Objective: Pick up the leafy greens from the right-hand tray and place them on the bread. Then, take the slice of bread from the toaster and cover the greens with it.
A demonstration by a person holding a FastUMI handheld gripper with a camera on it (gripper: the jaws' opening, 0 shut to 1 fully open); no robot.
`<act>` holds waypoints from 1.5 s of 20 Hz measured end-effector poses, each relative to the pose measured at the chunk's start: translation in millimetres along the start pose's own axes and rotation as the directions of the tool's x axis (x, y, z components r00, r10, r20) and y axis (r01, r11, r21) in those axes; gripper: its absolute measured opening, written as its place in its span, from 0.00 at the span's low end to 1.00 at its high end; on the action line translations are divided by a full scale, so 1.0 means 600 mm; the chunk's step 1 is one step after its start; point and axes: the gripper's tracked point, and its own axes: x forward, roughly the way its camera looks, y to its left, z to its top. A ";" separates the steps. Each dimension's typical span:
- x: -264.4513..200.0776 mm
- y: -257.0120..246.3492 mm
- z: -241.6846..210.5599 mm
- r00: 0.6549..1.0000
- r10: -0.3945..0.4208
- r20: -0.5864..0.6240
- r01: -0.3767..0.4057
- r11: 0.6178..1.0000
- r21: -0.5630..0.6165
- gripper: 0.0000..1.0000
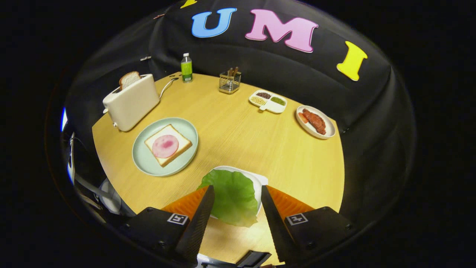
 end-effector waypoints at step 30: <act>0.004 0.067 0.056 0.988 0.148 -0.033 -0.148 0.989 -0.010 0.06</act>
